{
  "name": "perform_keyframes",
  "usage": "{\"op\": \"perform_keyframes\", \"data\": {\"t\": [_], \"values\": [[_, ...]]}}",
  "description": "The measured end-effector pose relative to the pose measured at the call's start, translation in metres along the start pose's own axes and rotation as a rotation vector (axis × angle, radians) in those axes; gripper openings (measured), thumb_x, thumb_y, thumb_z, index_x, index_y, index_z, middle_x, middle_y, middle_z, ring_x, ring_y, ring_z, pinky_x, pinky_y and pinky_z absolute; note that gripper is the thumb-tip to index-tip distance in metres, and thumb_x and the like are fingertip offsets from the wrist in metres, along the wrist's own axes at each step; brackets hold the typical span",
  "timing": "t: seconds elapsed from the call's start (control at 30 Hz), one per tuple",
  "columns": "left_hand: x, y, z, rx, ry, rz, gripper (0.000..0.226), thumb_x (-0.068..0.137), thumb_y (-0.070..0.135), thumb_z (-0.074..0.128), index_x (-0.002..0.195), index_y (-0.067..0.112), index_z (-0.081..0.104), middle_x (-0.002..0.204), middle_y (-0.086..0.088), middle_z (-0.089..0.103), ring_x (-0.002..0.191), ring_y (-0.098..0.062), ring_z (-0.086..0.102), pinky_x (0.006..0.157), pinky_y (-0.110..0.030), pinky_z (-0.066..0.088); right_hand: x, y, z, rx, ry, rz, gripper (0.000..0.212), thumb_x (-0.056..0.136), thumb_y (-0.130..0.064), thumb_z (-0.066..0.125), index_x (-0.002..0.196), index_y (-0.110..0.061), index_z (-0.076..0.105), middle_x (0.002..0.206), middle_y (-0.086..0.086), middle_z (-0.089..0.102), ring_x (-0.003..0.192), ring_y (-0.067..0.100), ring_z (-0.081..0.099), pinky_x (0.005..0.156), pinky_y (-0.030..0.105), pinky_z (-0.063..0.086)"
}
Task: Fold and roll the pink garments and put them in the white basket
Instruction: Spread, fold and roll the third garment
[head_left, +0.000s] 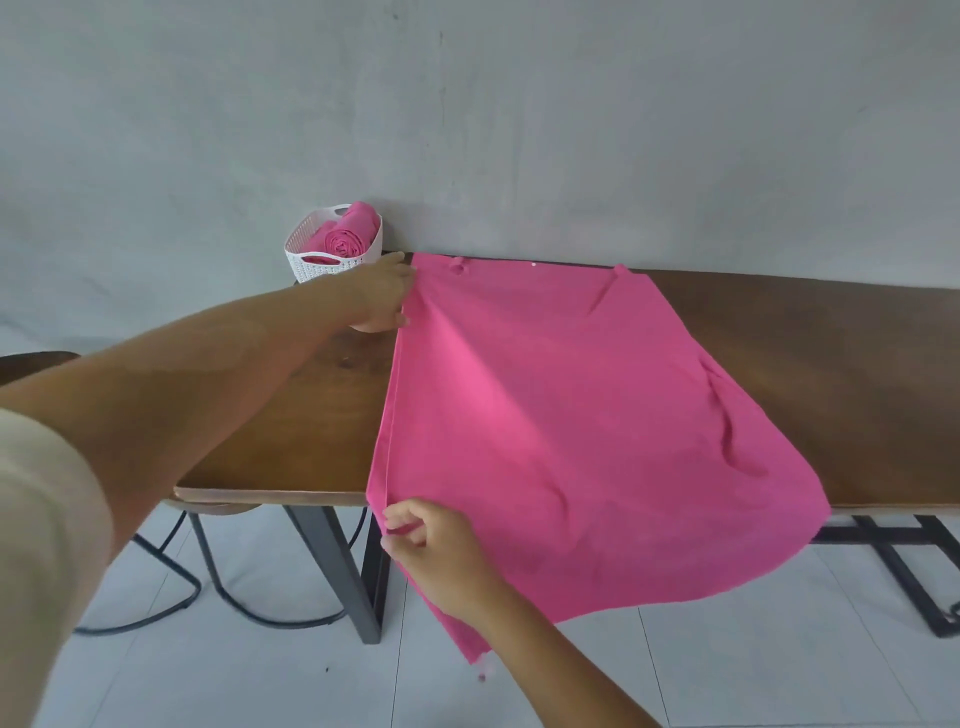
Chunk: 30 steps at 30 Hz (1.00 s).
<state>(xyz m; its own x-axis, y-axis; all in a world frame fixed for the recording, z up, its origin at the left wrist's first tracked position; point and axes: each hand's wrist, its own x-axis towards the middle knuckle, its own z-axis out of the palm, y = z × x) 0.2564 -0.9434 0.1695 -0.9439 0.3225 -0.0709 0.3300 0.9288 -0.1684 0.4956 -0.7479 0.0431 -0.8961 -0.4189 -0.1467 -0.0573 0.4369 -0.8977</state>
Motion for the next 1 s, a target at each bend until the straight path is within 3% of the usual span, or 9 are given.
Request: {"op": "perform_keyframes", "data": {"t": [0.07, 0.13, 0.3, 0.47, 0.73, 0.9, 1.0], "values": [[-0.012, 0.006, 0.012, 0.017, -0.094, -0.081, 0.068, 0.103, 0.046, 0.049, 0.154, 0.003, 0.034, 0.167, -0.011, 0.019, 0.155, -0.03, 0.008, 0.124, -0.043, 0.013, 0.0, 0.007, 0.002, -0.02, -0.013, -0.001, 0.027, 0.097, -0.023, 0.059, 0.123, -0.019, 0.067, 0.117, -0.013, 0.069, 0.095, -0.007, 0.063, 0.086, 0.01, 0.049], [-0.02, 0.004, 0.028, 0.012, -0.111, -0.055, 0.075, 0.101, 0.05, 0.049, 0.157, 0.004, 0.028, 0.168, -0.011, 0.017, 0.155, -0.031, 0.008, 0.125, -0.046, 0.017, -0.001, 0.013, 0.0, -0.051, 0.004, 0.012, 0.026, 0.098, -0.024, 0.058, 0.122, -0.021, 0.068, 0.115, -0.016, 0.068, 0.094, -0.014, 0.059, 0.084, 0.004, 0.045], [-0.036, 0.003, 0.07, -0.033, -0.136, -0.018, 0.077, 0.098, 0.05, 0.057, 0.157, 0.008, 0.03, 0.166, -0.008, 0.021, 0.155, -0.03, 0.008, 0.12, -0.052, 0.031, 0.001, 0.025, -0.02, -0.091, 0.06, 0.023, 0.022, 0.098, -0.024, 0.058, 0.117, -0.023, 0.068, 0.109, -0.018, 0.068, 0.092, -0.013, 0.058, 0.082, 0.006, 0.045], [-0.055, 0.018, 0.104, -0.218, -0.076, -0.015, 0.07, 0.099, 0.045, 0.06, 0.155, 0.011, 0.037, 0.162, -0.01, 0.029, 0.153, -0.032, 0.013, 0.125, -0.041, 0.011, 0.006, 0.033, -0.05, -0.169, 0.124, 0.004, 0.023, 0.096, -0.021, 0.059, 0.117, -0.024, 0.068, 0.11, -0.019, 0.067, 0.094, 0.001, 0.064, 0.086, 0.019, 0.051], [-0.068, 0.019, 0.13, -0.308, 0.094, -0.009, 0.066, 0.097, 0.044, 0.062, 0.152, 0.014, 0.04, 0.156, -0.005, 0.039, 0.151, -0.029, 0.022, 0.121, -0.043, 0.027, 0.014, 0.038, -0.127, -0.561, 0.197, -0.101, 0.027, 0.096, -0.025, 0.059, 0.123, -0.026, 0.063, 0.116, -0.013, 0.063, 0.099, 0.001, 0.057, 0.091, 0.025, 0.048], [-0.055, 0.021, 0.119, -0.366, 0.159, -0.024, 0.066, 0.094, 0.041, 0.067, 0.149, 0.013, 0.043, 0.153, -0.007, 0.041, 0.148, -0.029, 0.029, 0.118, -0.045, 0.033, 0.012, 0.045, -0.164, -0.656, 0.247, -0.053, 0.027, 0.097, -0.027, 0.059, 0.124, -0.03, 0.062, 0.116, -0.02, 0.059, 0.096, -0.01, 0.05, 0.083, 0.005, 0.034], [-0.04, 0.029, 0.114, -0.41, 0.176, -0.023, 0.062, 0.093, 0.038, 0.067, 0.146, 0.014, 0.046, 0.15, -0.007, 0.042, 0.144, -0.028, 0.033, 0.115, -0.045, 0.036, 0.009, 0.052, -0.18, -0.668, 0.26, -0.023, 0.026, 0.098, -0.03, 0.058, 0.124, -0.035, 0.06, 0.116, -0.025, 0.056, 0.097, -0.015, 0.05, 0.084, 0.008, 0.039]]}}
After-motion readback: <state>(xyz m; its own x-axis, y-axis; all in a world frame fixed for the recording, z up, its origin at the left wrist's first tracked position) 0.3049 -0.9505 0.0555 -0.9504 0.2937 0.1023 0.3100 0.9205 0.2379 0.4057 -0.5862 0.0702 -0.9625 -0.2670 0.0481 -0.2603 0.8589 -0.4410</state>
